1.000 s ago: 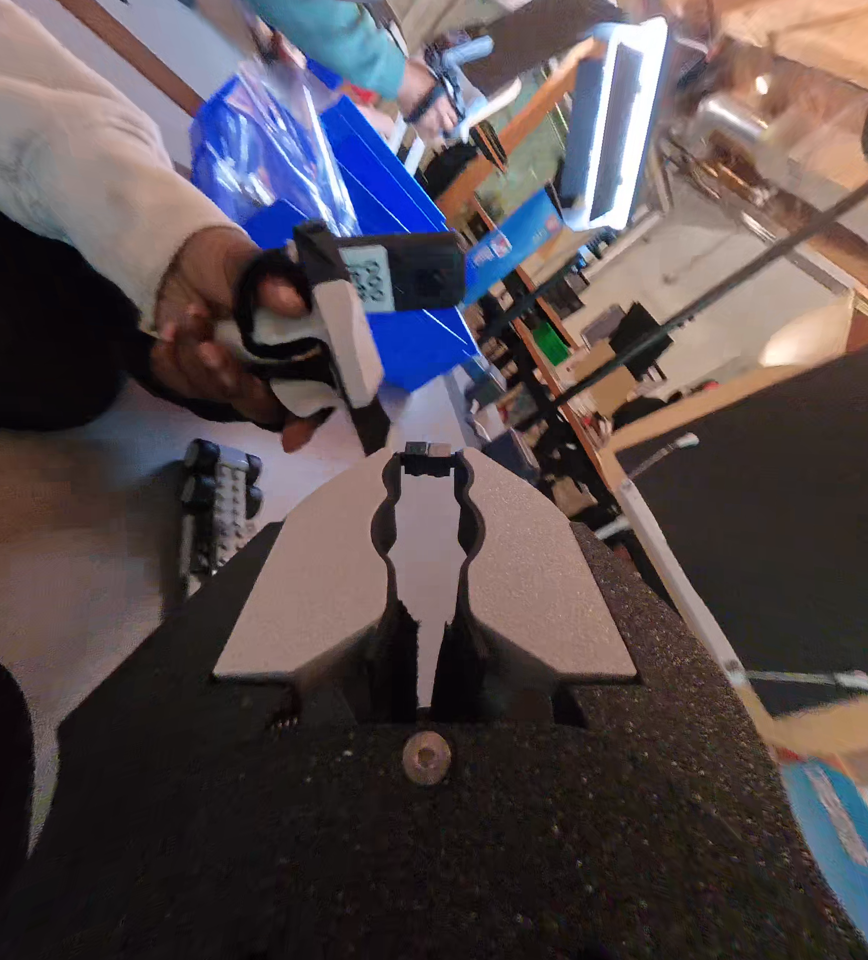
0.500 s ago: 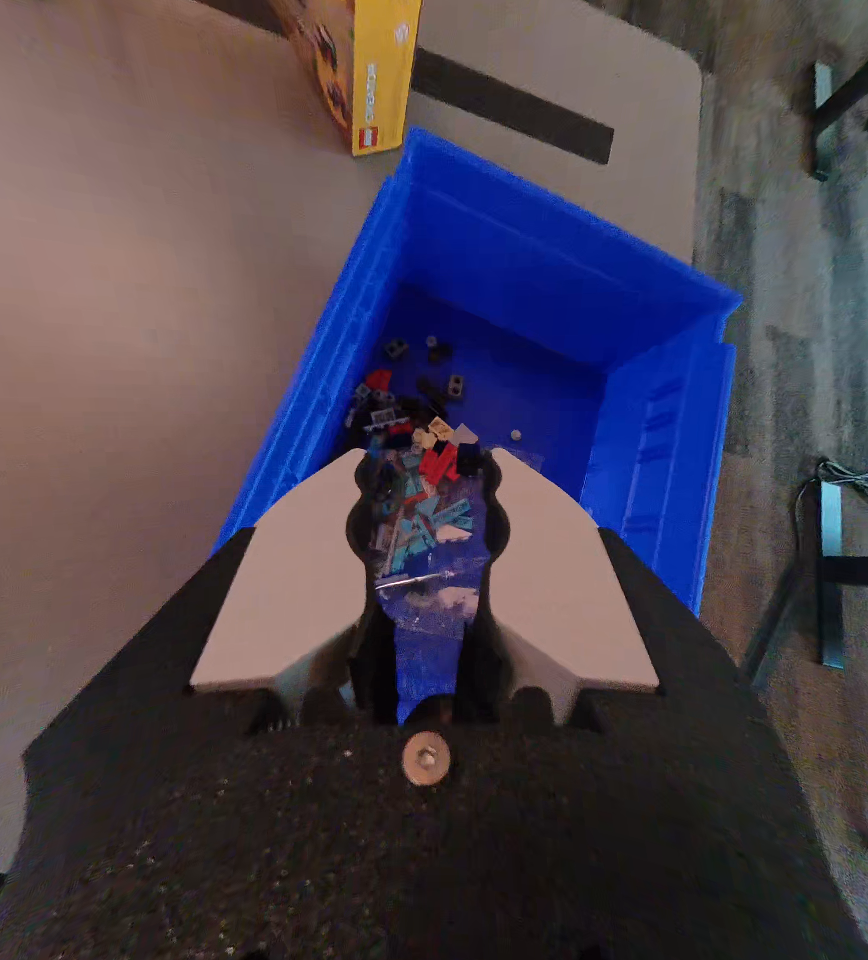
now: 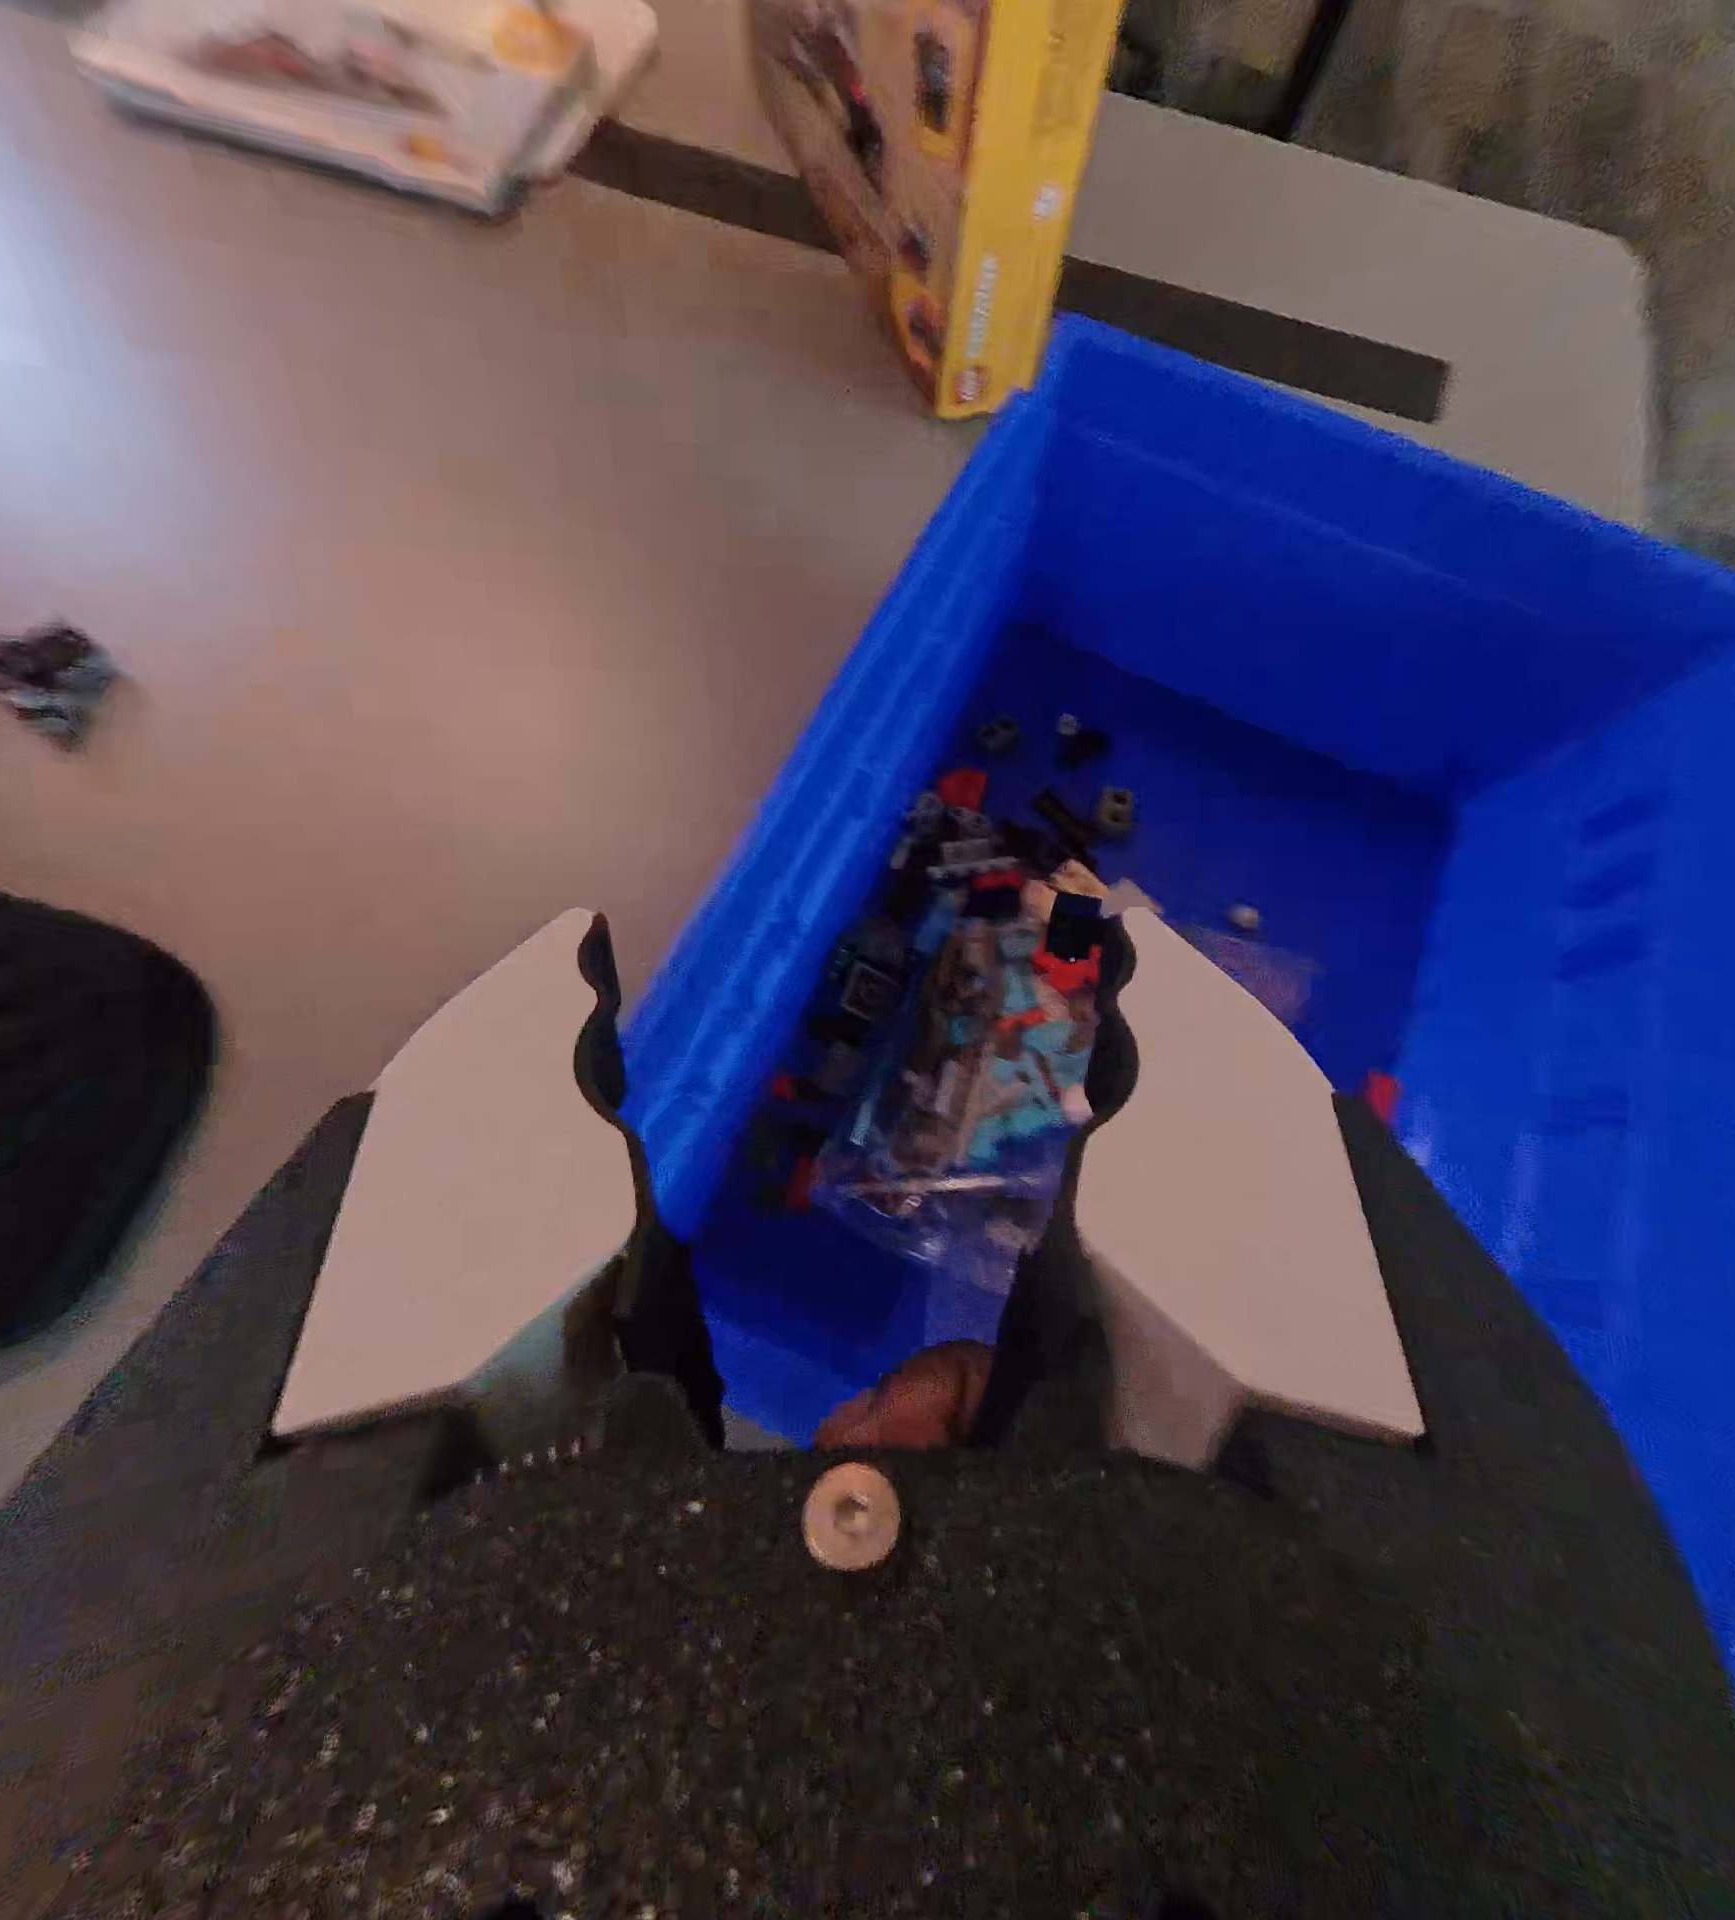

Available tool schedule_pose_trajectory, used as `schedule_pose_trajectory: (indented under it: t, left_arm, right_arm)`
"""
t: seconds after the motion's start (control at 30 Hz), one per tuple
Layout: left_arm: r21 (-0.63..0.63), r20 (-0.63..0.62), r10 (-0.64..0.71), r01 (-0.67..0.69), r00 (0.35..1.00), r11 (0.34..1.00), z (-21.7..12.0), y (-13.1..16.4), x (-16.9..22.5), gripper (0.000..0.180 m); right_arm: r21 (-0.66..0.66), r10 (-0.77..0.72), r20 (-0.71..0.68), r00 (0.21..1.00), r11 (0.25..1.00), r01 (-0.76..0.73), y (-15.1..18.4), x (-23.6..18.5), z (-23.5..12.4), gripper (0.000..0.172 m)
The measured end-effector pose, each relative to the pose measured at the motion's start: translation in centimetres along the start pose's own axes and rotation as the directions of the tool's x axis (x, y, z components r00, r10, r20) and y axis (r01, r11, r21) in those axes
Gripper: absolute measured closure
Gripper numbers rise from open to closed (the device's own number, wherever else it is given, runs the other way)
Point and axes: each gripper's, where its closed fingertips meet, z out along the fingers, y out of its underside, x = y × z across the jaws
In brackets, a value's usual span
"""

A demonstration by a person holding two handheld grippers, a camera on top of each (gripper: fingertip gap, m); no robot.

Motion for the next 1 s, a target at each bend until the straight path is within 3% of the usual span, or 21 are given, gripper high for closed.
schedule_pose_trajectory:
  t: [0.1, 0.23, 0.37, 0.47, 0.57, 0.7, 0.77, 0.8, 1.0]
  left_arm:
    - [-0.009, 0.006, 0.02, -0.02, 1.0, 1.0, -0.1, 0.1, 0.1, 0.146]
    - [-0.021, 0.001, 0.019, -0.019, 1.0, 1.0, 0.0, 0.3, 0.0, 0.146]
    - [-0.034, -0.004, 0.02, -0.02, 1.0, 0.999, 0.0, 0.5, 0.1, 0.146]
    - [-0.039, -0.001, 0.026, -0.026, 1.0, 0.999, 0.0, 0.6, 0.1, 0.146]
    - [-0.045, 0.0, 0.029, -0.029, 1.0, 0.999, 0.0, 0.7, 0.0, 0.146]
    - [-0.05, 0.001, 0.034, -0.034, 0.999, 0.998, 0.1, 0.8, 0.1, 0.146]
    - [-0.055, -0.002, 0.036, -0.036, 0.999, 0.998, 0.2, 0.9, 0.1, 0.146]
    - [-0.058, -0.003, 0.038, -0.038, 0.999, 0.998, 0.2, 0.9, 0.1, 0.146]
    - [-0.062, -0.004, 0.042, -0.042, 0.999, 0.997, 0.2, 1.0, 0.2, 0.146]
  right_arm:
    - [0.075, 0.152, 0.202, 0.968, 0.983, -0.17, -0.9, -2.0, 0.4, 0.083]
    - [-0.153, 0.151, 0.372, 0.916, 0.983, -0.1, 2.5, -6.2, 1.4, 0.076]
    - [-0.09, 0.064, 0.355, 0.933, 0.995, -0.034, 1.4, -6.9, 1.3, 0.069]
    - [-0.04, 0.064, 0.207, 0.976, 0.998, -0.057, 0.2, -4.9, 1.1, 0.068]
    - [-0.154, 0.014, 0.097, 0.995, 0.988, 0.001, 2.0, -4.3, 1.2, 0.074]
    - [-0.332, -0.114, -0.04, 0.993, 0.938, 0.095, 5.5, -4.9, 1.6, 0.113]
    - [-0.364, -0.219, -0.167, 0.961, 0.92, 0.146, 5.9, -4.2, 2.2, 0.151]
    - [-0.358, -0.259, -0.24, 0.936, 0.919, 0.162, 5.6, -3.8, 2.3, 0.159]
    - [-0.345, -0.358, -0.271, 0.893, 0.903, 0.257, 2.8, -10.1, 4.9, 0.155]
